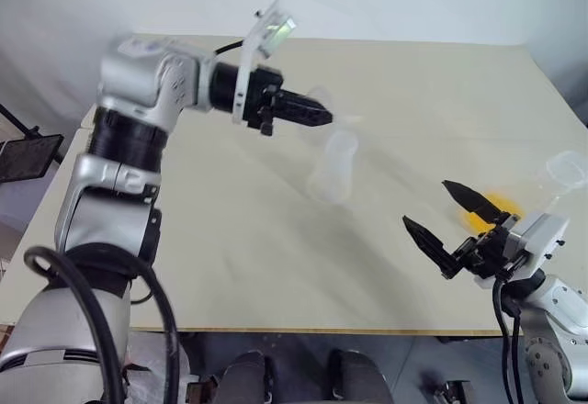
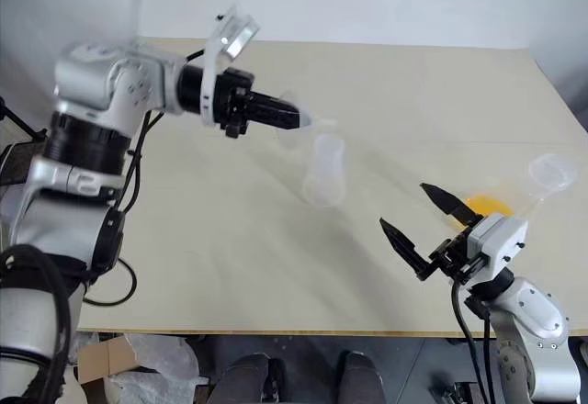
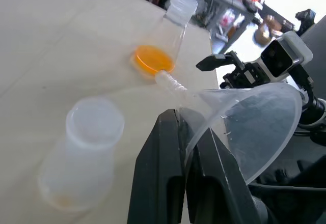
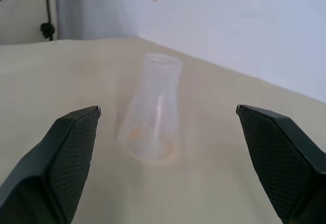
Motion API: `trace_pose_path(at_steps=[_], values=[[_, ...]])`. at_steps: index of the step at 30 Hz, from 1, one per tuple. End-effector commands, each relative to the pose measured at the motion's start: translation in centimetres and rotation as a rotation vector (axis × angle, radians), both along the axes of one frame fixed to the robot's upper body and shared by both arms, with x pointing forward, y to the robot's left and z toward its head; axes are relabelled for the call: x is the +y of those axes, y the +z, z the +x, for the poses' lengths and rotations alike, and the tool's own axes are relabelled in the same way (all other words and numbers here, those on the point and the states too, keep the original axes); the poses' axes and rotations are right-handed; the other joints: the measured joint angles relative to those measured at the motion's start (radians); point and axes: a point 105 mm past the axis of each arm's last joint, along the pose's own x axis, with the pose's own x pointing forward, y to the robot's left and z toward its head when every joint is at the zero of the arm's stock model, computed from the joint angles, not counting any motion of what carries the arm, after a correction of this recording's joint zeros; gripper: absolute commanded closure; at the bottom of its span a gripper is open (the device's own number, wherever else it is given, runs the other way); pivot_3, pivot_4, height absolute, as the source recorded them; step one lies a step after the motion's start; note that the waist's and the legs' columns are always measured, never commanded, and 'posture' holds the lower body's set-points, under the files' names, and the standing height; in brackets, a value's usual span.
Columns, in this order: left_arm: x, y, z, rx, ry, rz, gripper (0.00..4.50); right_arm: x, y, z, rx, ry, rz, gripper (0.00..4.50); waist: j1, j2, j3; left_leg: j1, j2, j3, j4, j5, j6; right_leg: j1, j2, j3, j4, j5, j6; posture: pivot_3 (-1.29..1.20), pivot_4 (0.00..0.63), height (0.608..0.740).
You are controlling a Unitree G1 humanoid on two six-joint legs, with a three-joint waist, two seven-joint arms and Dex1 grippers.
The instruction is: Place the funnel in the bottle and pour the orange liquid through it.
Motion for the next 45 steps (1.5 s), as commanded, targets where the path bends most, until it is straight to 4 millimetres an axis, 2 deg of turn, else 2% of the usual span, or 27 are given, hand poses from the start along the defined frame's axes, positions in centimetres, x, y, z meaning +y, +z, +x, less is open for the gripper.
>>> trace_pose_path(at_steps=[1, 5, 10, 17, 22, 26, 34, 39, 40, 43, 44, 45], values=[[-0.3, -0.4, 1.1, 0.022, 0.061, 0.089, 4.49, 0.2, 1.9, -0.4, -0.089, -0.03, 0.025, 0.0, 0.0, 0.0, 0.0, 0.0, 0.0, 0.0, 0.0, 0.0, 0.0, 0.0, 0.0, 0.0, 0.0, 0.0, 0.0, 0.0, 0.15, 0.74], [-0.8, -1.0, 2.1, 0.023, 0.11, 0.163, 4.49, 0.5, 2.1, -0.4, -0.098, -0.048, 0.046, 0.0, 0.003, 0.0, 0.001, 0.0, 0.0, 0.001, 0.0, 0.0, 0.0, 0.0, 0.0, 0.001, 0.0, 0.0, 0.0, 0.0, 0.15, 0.74], [-1.4, -0.2, 2.4, 0.024, 0.12, 0.177, 4.49, 1.0, 1.5, -0.5, -0.087, -0.058, 0.044, 0.0, 0.006, -0.001, 0.001, -0.001, 0.0, 0.001, 0.0, 0.0, 0.0, -0.002, 0.0, 0.001, 0.0, 0.0, 0.0, 0.0, 0.15, 0.74], [-2.2, -1.6, 2.6, -0.009, 0.082, 0.279, 4.49, 1.6, 1.3, -0.2, -0.083, -0.052, 0.044, 0.0, 0.004, -0.001, 0.001, -0.002, 0.0, 0.002, 0.0, 0.0, 0.0, -0.003, 0.0, 0.001, 0.0, 0.0, 0.0, 0.0, 0.15, 0.74], [-1.9, -2.0, 3.2, -0.023, 0.107, 0.306, 4.49, 1.6, 1.2, -0.2, -0.088, -0.056, 0.043, 0.0, 0.004, -0.001, 0.001, -0.004, 0.0, 0.003, 0.001, 0.0, 0.0, -0.006, 0.0, 0.002, 0.001, 0.0, 0.0, 0.0, 0.15, 0.74], [-1.8, -2.0, 3.3, -0.025, 0.109, 0.308, 4.49, 1.4, 0.9, -0.1, -0.084, -0.06, 0.045, 0.0, 0.006, -0.001, 0.001, -0.013, 0.0, 0.003, 0.006, 0.0, 0.0, -0.016, 0.0, 0.003, 0.009, 0.0, 0.0, 0.0, 0.15, 0.74], [-2.8, -1.4, 3.6, -0.059, 0.112, 0.239, 2.64, 1.7, 0.7, 0.0, -0.079, -0.049, 0.047, 0.0, 0.005, -0.001, 0.001, -0.013, 0.0, 0.003, 0.006, 0.0, 0.0, -0.016, 0.0, 0.003, 0.009, 0.0, 0.0, 0.0, 0.15, 0.74], [-3.5, -0.8, 4.7, -0.147, 0.159, 0.118, 1.46, 2.0, 0.3, 0.0, -0.076, -0.049, 0.051, 0.0, 0.004, -0.001, 0.001, -0.013, 0.0, 0.002, 0.007, 0.0, 0.0, -0.016, -0.001, 0.003, 0.01, 0.0, 0.0, 0.0, 0.15, 0.74], [-3.5, -0.6, 4.8, -0.16, 0.153, 0.086, 1.12, 2.0, 0.2, 0.0, -0.076, -0.05, 0.051, 0.0, 0.005, -0.001, 0.001, -0.013, 0.0, 0.002, 0.007, 0.0, 0.0, -0.016, -0.001, 0.003, 0.01, 0.0, 0.0, 0.0, 0.15, 0.74], [-2.7, -0.6, 4.8, -0.211, 0.1, 0.023, 0.22, 1.9, 0.2, -0.1, -0.081, -0.056, 0.049, 0.0, 0.004, -0.001, 0.001, -0.013, 0.0, 0.002, 0.007, 0.0, 0.0, -0.016, -0.001, 0.003, 0.01, 0.0, 0.0, 0.0, 0.15, 0.74], [-2.3, -0.5, 4.7, -0.242, 0.073, -0.022, 0.01, 1.8, 0.2, -0.1, -0.083, -0.061, 0.049, 0.0, 0.004, -0.001, 0.001, -0.013, 0.0, 0.002, 0.007, 0.0, 0.0, -0.016, -0.001, 0.003, 0.011, 0.0, 0.0, 0.0, 0.15, 0.74], [-1.5, -0.4, 4.6, -0.281, 0.046, -0.082, 0.01, 1.6, 0.3, -0.1, -0.089, -0.073, 0.046, 0.0, 0.003, -0.001, 0.001, -0.013, 0.0, 0.002, 0.007, 0.0, 0.0, -0.016, -0.001, 0.003, 0.011, 0.0, 0.0, 0.0, 0.15, 0.74]])
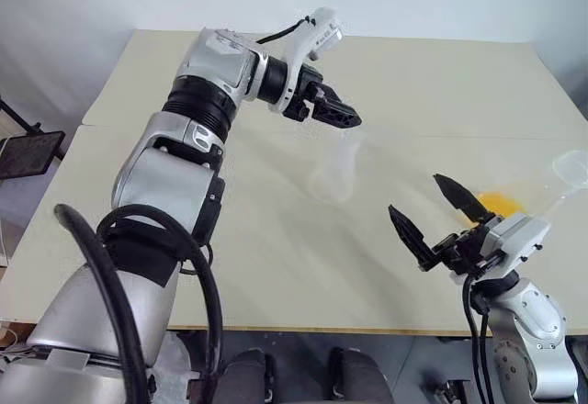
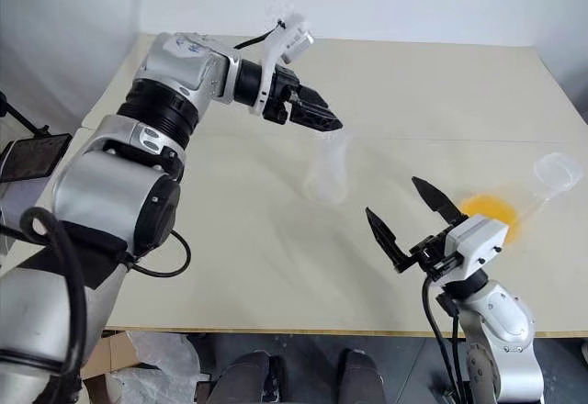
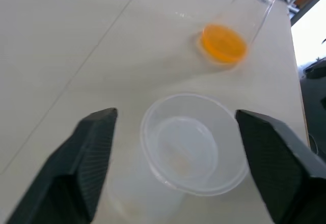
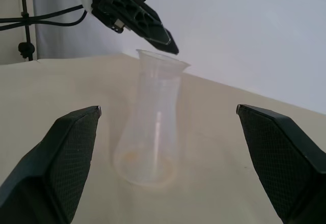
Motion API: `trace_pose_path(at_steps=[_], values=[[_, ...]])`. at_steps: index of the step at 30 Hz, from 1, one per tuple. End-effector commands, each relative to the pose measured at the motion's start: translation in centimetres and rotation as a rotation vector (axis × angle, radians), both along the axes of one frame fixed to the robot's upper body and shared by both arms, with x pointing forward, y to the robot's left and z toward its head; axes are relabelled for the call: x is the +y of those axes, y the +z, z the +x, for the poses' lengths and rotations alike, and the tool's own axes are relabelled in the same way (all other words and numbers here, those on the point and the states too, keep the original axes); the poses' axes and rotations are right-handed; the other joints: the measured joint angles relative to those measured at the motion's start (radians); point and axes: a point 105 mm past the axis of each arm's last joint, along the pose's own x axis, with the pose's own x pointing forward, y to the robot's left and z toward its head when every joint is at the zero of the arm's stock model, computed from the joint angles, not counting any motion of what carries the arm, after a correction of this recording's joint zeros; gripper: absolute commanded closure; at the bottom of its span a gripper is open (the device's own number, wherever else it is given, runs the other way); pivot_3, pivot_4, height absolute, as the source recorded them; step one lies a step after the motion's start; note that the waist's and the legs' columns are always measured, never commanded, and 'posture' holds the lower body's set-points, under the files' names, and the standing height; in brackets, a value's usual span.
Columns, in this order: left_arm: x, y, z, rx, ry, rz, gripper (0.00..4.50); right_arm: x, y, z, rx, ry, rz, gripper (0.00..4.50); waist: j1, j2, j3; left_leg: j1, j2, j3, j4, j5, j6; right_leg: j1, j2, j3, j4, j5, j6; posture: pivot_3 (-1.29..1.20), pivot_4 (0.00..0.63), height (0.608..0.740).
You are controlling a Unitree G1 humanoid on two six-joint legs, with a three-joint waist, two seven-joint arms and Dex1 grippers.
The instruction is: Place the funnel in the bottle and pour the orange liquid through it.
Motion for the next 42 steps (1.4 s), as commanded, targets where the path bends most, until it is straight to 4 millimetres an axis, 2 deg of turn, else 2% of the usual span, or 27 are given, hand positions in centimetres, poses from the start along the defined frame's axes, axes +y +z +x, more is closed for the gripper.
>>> trace_pose_path(at_steps=[1, 6, 9, 12, 16, 20, 25, 30, 33, 38, 42], values=[[2.1, 1.3, -0.5, -0.151, -0.114, -0.162, 0.01, -0.8, 0.6, -0.4, -0.045, -0.045, 0.006, 0.0, -0.002, 0.0, 0.0, 0.0, 0.0, 0.0, 0.0, 0.0, 0.0, 0.0, 0.0, 0.0, 0.0, 0.0, 0.0, 0.0, 0.15, 0.74], [7.2, 0.5, -1.7, -0.248, -0.171, -0.351, 0.01, -2.5, 0.7, -0.6, -0.041, -0.113, 0.024, 0.0, -0.021, 0.0, 0.0, 0.0, 0.001, 0.0, 0.0, 0.0, 0.0, -0.001, 0.0, -0.001, 0.003, 0.0, 0.0, 0.0, 0.15, 0.74], [10.1, -0.9, -2.2, -0.308, -0.129, -0.366, 0.01, -4.2, 0.9, -0.9, -0.057, -0.188, 0.03, 0.0, -0.019, 0.0, 0.0, 0.0, 0.0, -0.003, 0.002, 0.0, 0.0, 0.0, -0.001, -0.002, 0.004, 0.0, 0.0, 0.0, 0.15, 0.74], [12.7, -3.3, -3.2, -0.382, -0.112, -0.297, 0.01, -6.7, 0.8, -1.7, -0.063, -0.299, 0.033, 0.0, -0.019, 0.001, 0.0, 0.001, 0.0, -0.004, 0.002, 0.0, 0.0, 0.001, -0.002, -0.002, 0.004, 0.0, 0.0, 0.0, 0.15, 0.74], [15.5, -7.4, -5.4, -0.384, -0.071, -0.248, 0.01, -11.3, 0.1, -4.4, -0.051, -0.503, 0.021, 0.0, -0.018, 0.001, -0.001, 0.001, 0.0, -0.005, 0.001, 0.0, 0.0, 0.001, -0.002, -0.002, 0.005, 0.0, 0.0, 0.0, 0.15, 0.74], [16.1, -10.5, -8.0, -0.344, -0.007, -0.283, 0.01, -14.9, -1.1, -7.9, 0.01, -0.652, 0.041, 0.0, -0.017, 0.002, -0.001, 0.001, 0.003, -0.005, 0.001, 0.0, 0.001, 0.002, -0.003, -0.001, 0.005, 0.0, 0.0, 0.0, 0.15, 0.74], [14.8, -12.2, -10.1, -0.281, 0.007, -0.331, 0.01, -16.3, -1.9, -9.6, 0.056, -0.728, 0.11, 0.0, -0.02, 0.002, -0.001, 0.004, 0.003, -0.004, 0.002, 0.0, 0.001, 0.006, -0.003, 0.002, 0.003, 0.0, 0.0, 0.0, 0.15, 0.74], [13.7, -12.6, -11.3, -0.241, -0.038, -0.345, 0.01, -16.0, -2.1, -8.9, 0.087, -0.706, 0.116, 0.0, -0.023, 0.005, -0.004, 0.016, 0.004, -0.003, -0.002, 0.0, 0.001, 0.015, -0.003, 0.005, 0.002, -0.001, -0.001, 0.0, 0.15, 0.74], [13.3, -11.9, -11.3, -0.261, -0.025, -0.374, 0.01, -16.3, -1.7, -6.0, 0.151, -0.636, 0.142, 0.0, -0.026, 0.006, -0.004, 0.019, 0.003, -0.002, -0.003, -0.001, 0.001, 0.017, -0.003, 0.007, 0.0, -0.001, -0.001, 0.0, 0.15, 0.74], [13.4, -11.7, -12.1, -0.343, -0.033, -0.38, 0.01, -18.8, 0.0, -1.0, 0.204, -0.619, 0.152, 0.0, -0.028, 0.007, -0.004, 0.02, 0.004, -0.001, -0.003, -0.001, 0.001, 0.017, -0.003, 0.008, 0.0, -0.001, -0.001, 0.0, 0.15, 0.74], [13.2, -11.6, -12.5, -0.357, -0.037, -0.389, 0.01, -19.4, 0.2, 1.4, 0.248, -0.601, 0.178, 0.0, -0.018, 0.008, -0.005, 0.019, 0.004, -0.001, -0.003, -0.001, 0.001, 0.017, -0.003, 0.007, 0.0, -0.001, -0.002, 0.0, 0.15, 0.74]])
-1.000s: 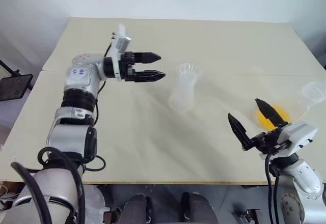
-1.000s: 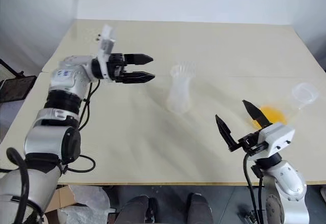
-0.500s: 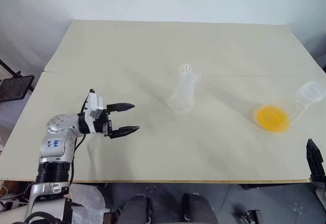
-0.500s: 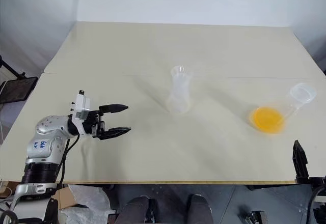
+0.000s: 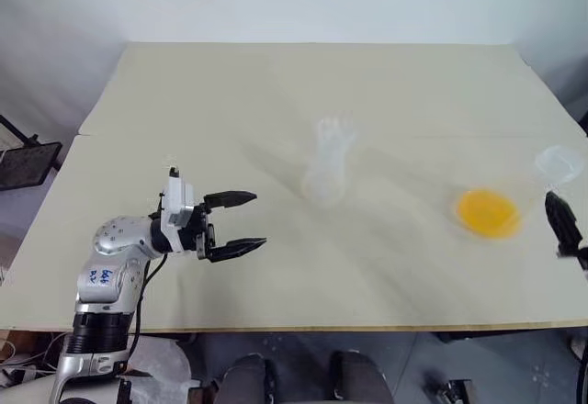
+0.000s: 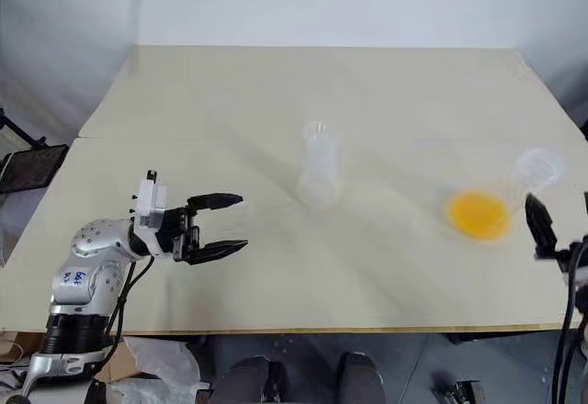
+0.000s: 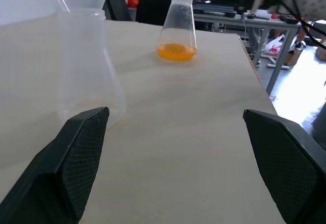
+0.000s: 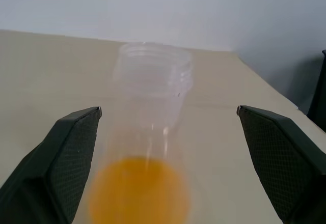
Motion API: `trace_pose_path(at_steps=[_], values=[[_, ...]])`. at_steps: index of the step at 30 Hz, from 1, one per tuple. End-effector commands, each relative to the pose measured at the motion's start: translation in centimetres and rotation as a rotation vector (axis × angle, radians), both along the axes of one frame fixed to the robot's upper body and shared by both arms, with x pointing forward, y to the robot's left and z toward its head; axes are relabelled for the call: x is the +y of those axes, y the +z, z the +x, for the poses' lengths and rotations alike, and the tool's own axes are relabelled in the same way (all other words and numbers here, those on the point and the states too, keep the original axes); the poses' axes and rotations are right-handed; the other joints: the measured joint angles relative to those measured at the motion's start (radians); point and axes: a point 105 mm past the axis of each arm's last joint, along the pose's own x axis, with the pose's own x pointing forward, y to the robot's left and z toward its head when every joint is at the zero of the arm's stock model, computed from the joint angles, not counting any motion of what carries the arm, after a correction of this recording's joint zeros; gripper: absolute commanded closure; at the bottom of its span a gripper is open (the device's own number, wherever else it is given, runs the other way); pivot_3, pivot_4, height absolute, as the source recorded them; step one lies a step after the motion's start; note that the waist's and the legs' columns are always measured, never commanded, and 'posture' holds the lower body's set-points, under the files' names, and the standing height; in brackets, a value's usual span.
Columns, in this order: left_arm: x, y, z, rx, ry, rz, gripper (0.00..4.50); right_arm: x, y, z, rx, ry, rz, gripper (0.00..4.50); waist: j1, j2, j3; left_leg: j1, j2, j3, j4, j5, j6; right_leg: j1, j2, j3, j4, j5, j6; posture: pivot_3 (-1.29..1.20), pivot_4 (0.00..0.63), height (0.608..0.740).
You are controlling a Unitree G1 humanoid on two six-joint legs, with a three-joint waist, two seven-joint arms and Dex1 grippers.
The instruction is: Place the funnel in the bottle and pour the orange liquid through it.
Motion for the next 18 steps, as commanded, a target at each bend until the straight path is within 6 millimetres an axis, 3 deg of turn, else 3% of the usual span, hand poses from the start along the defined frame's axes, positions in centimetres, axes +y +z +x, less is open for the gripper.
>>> trace_pose_path(at_steps=[1, 10, 18], values=[[-0.4, 1.2, -0.9, -0.069, -0.015, -0.026, 0.01, -0.5, -0.1, 2.0, 0.04, 0.016, 0.047, 0.0, 0.005, 0.0, 0.0, 0.0, 0.0, 0.0, 0.0, 0.0, 0.0, 0.0, 0.0, 0.0, 0.0, 0.0, 0.0, 0.0, 0.15, 0.74], [-0.6, 1.3, -1.2, -0.074, 0.007, -0.041, 0.01, -0.9, 0.3, 5.9, 0.05, 0.045, 0.078, 0.0, -0.002, 0.0, 0.0, -0.001, -0.001, 0.001, 0.002, -0.001, 0.001, 0.0, 0.0, 0.0, -0.001, 0.0, 0.001, 0.0, 0.15, 0.74], [-0.6, 1.5, -1.2, -0.076, 0.018, -0.047, 0.01, -0.9, 0.8, 7.2, 0.007, 0.056, 0.09, 0.0, -0.001, 0.0, 0.0, -0.001, -0.001, 0.001, 0.002, -0.001, 0.001, 0.0, 0.0, 0.0, -0.001, 0.0, 0.001, 0.0, 0.15, 0.74]])
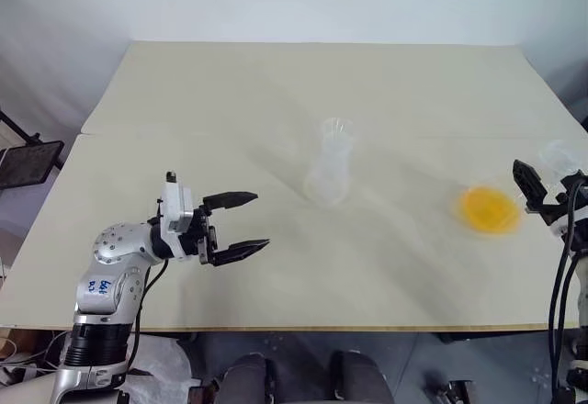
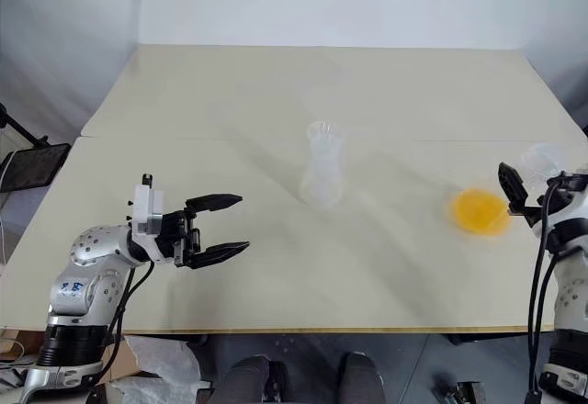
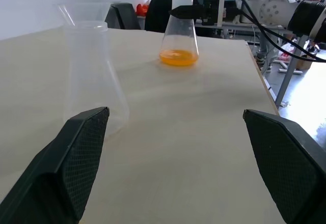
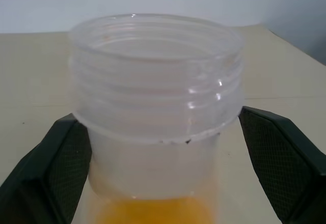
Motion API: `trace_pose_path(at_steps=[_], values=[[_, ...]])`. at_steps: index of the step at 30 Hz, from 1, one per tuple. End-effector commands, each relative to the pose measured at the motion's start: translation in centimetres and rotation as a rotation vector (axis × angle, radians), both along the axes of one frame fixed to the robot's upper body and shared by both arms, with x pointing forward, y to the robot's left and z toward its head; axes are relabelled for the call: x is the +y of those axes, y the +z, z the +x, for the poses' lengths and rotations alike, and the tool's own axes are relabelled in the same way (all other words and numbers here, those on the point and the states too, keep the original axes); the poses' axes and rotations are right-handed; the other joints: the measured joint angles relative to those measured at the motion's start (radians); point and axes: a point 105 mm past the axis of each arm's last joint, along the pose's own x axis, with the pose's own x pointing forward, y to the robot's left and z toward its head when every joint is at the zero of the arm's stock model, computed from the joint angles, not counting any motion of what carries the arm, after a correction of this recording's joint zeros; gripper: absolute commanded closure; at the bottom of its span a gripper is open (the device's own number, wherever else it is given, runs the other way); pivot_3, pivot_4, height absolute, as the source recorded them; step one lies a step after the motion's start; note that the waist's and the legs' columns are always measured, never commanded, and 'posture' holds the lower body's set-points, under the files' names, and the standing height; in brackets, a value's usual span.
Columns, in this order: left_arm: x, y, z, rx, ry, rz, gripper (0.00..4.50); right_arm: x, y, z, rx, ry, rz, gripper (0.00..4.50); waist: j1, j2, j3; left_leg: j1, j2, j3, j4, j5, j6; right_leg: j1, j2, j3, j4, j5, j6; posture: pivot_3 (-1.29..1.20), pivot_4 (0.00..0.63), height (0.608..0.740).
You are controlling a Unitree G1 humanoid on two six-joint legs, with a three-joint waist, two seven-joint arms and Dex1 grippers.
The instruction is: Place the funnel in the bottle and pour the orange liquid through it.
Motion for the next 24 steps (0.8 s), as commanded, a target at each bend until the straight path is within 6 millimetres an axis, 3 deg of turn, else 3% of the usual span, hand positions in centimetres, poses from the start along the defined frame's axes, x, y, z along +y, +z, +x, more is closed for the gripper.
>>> trace_pose_path(at_steps=[1, 18, 22, 24], values=[[-0.2, 1.1, -0.6, -0.05, -0.014, -0.016, 0.01, -0.5, 1.4, 0.0, -0.061, -0.021, -0.026, 0.0, 0.0, 0.0, 0.0, 0.0, 0.0, 0.0, 0.0, 0.0, 0.0, 0.0, 0.0, 0.0, 0.0, 0.0, 0.0, 0.0, 0.15, 0.74], [-0.2, 0.7, -0.3, -0.038, -0.004, -0.01, 0.01, 1.7, 2.5, 0.3, -0.116, 0.076, 0.003, 0.0, -0.001, 0.0, 0.0, 0.0, 0.001, 0.0, -0.001, 0.0, 0.0, 0.0, 0.0, 0.0, -0.001, 0.0, 0.0, 0.0, 0.15, 0.74], [-0.1, 0.9, 0.0, -0.043, 0.004, -0.012, 0.0, 1.7, 2.2, 0.3, -0.114, 0.069, 0.001, 0.81, -0.001, 0.0, 0.0, 0.0, 0.0, 0.0, -0.001, 0.0, 0.0, 0.0, 0.0, 0.0, -0.001, 0.0, 0.0, 0.0, 0.15, 0.74], [-0.1, 0.9, 0.0, -0.044, 0.007, -0.012, 0.0, 1.7, 2.2, 0.3, -0.114, 0.071, -0.003, 1.46, -0.002, 0.0, 0.0, 0.0, 0.001, 0.0, -0.001, 0.0, 0.0, 0.0, 0.0, 0.0, -0.001, 0.0, 0.0, 0.0, 0.15, 0.74]])
